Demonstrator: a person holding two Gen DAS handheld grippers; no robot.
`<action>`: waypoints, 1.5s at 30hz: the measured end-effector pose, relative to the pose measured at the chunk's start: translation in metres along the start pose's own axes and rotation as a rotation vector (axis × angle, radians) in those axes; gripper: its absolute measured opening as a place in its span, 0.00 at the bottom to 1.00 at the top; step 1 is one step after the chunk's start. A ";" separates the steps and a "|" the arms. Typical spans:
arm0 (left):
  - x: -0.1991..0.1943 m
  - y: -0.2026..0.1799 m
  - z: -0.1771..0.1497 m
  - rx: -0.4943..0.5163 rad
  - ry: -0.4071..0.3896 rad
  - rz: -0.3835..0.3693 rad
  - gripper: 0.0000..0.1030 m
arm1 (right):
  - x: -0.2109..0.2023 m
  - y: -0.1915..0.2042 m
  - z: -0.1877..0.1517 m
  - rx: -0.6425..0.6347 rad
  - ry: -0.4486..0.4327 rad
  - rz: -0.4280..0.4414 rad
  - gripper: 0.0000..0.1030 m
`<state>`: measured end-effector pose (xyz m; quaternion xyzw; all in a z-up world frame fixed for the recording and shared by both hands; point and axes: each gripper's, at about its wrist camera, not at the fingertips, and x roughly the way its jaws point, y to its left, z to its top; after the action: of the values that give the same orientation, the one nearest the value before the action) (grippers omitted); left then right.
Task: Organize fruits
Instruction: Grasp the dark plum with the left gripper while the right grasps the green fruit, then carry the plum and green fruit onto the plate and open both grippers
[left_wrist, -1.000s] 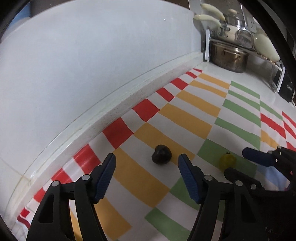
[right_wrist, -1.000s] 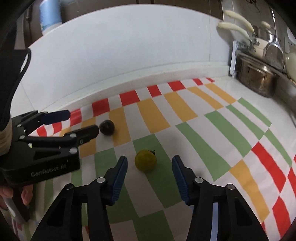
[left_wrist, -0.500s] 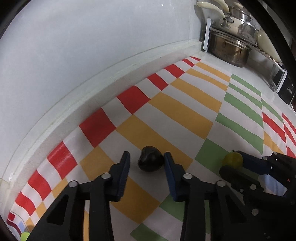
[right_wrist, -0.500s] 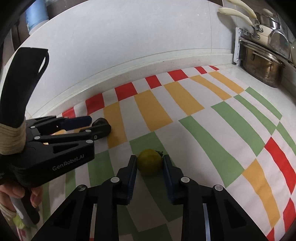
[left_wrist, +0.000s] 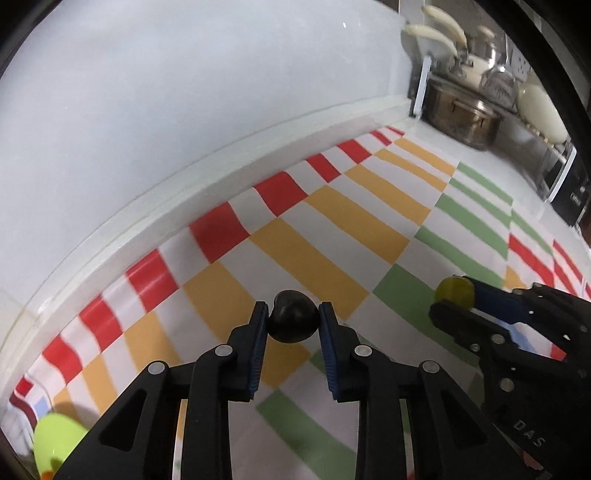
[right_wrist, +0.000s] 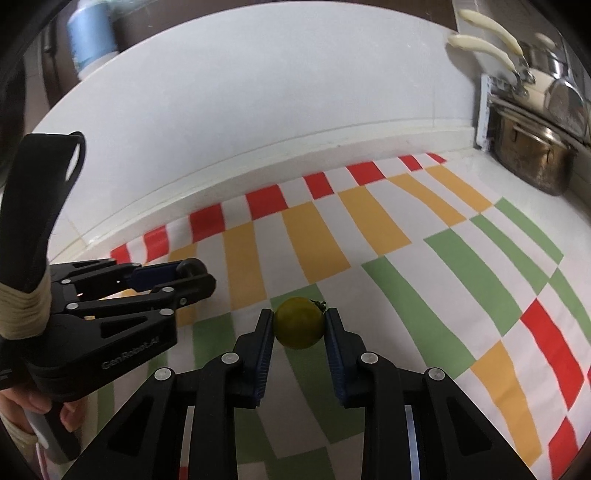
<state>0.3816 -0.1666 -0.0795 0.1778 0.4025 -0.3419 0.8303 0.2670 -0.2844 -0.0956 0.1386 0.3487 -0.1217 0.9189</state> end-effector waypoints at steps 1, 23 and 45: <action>-0.004 0.000 -0.002 -0.006 -0.004 0.011 0.27 | -0.003 0.002 0.000 -0.009 -0.001 0.012 0.28; -0.134 -0.010 -0.056 -0.147 -0.197 0.181 0.27 | -0.085 0.041 -0.009 -0.215 -0.087 0.174 0.28; -0.244 -0.021 -0.145 -0.369 -0.314 0.417 0.27 | -0.159 0.091 -0.033 -0.359 -0.179 0.358 0.28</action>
<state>0.1797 0.0050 0.0244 0.0477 0.2797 -0.1087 0.9527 0.1602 -0.1678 0.0033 0.0214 0.2522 0.0947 0.9628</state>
